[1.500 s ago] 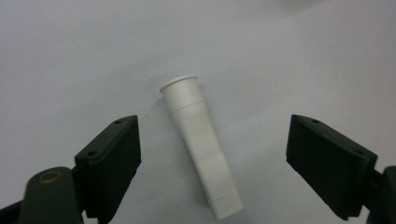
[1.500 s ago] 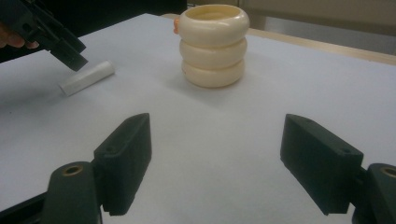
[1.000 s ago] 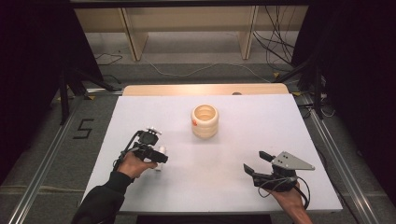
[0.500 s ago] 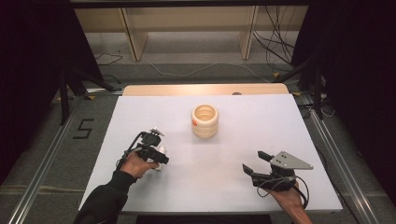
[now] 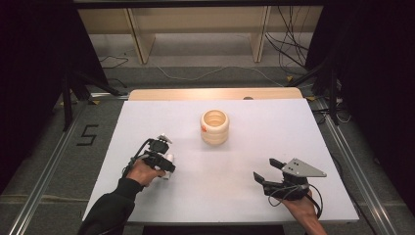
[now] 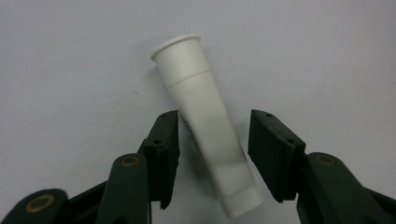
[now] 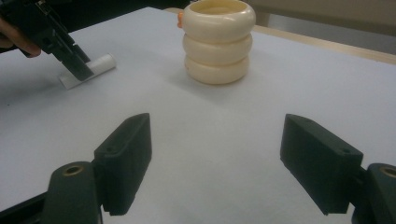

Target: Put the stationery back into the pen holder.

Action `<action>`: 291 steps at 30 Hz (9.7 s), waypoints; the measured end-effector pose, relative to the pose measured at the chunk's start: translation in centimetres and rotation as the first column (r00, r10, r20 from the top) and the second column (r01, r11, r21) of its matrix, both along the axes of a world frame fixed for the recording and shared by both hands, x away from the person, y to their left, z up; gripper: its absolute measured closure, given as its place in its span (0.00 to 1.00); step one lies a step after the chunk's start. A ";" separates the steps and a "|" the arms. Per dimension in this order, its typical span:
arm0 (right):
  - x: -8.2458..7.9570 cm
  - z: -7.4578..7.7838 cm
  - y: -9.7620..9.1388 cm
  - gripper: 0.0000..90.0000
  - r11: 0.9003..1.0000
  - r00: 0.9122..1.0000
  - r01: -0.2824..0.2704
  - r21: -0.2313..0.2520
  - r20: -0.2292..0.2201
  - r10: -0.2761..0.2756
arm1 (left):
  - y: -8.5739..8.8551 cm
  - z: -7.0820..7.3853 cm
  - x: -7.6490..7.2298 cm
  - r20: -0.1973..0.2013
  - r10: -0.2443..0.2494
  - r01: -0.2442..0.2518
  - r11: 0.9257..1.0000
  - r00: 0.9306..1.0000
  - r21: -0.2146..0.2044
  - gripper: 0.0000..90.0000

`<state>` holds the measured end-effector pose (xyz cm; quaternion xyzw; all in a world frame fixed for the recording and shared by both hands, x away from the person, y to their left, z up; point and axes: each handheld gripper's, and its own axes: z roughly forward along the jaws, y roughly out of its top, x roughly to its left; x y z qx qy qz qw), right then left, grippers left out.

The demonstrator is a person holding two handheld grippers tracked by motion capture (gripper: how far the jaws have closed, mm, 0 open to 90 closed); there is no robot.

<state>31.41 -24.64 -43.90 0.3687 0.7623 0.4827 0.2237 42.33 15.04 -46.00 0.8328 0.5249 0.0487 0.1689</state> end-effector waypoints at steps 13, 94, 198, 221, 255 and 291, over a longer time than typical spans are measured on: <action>0.1 -0.1 0.1 0.28 1.000 1.000 -0.002 -0.003 -0.003 0.002 | -0.2 -0.4 0.4 -0.001 -0.012 0.012 1.000 1.000 0.024 0.66; 0.0 -0.2 0.2 0.29 1.000 1.000 -0.002 -0.006 -0.007 0.002 | 1.7 3.6 0.2 0.490 0.160 0.106 0.876 0.857 -0.471 0.78; -0.1 -0.1 0.1 0.29 1.000 1.000 -0.001 0.012 -0.007 0.001 | -8.4 4.5 8.0 0.636 0.253 0.215 0.798 0.729 -0.563 0.77; -0.1 -0.1 0.1 0.29 1.000 1.000 -0.007 0.013 -0.001 0.007 | -9.7 2.6 7.8 0.616 0.256 0.190 0.804 0.745 -0.564 0.77; -0.1 -0.1 0.1 0.29 1.000 1.000 -0.015 0.010 -0.002 0.015 | -10.6 1.8 7.6 0.611 0.177 0.171 0.868 0.771 -0.467 0.77; 0.0 -0.3 0.2 0.29 1.000 1.000 -0.013 0.008 -0.011 0.013 | -9.4 6.1 5.9 0.545 0.086 0.196 0.877 0.834 -0.438 0.30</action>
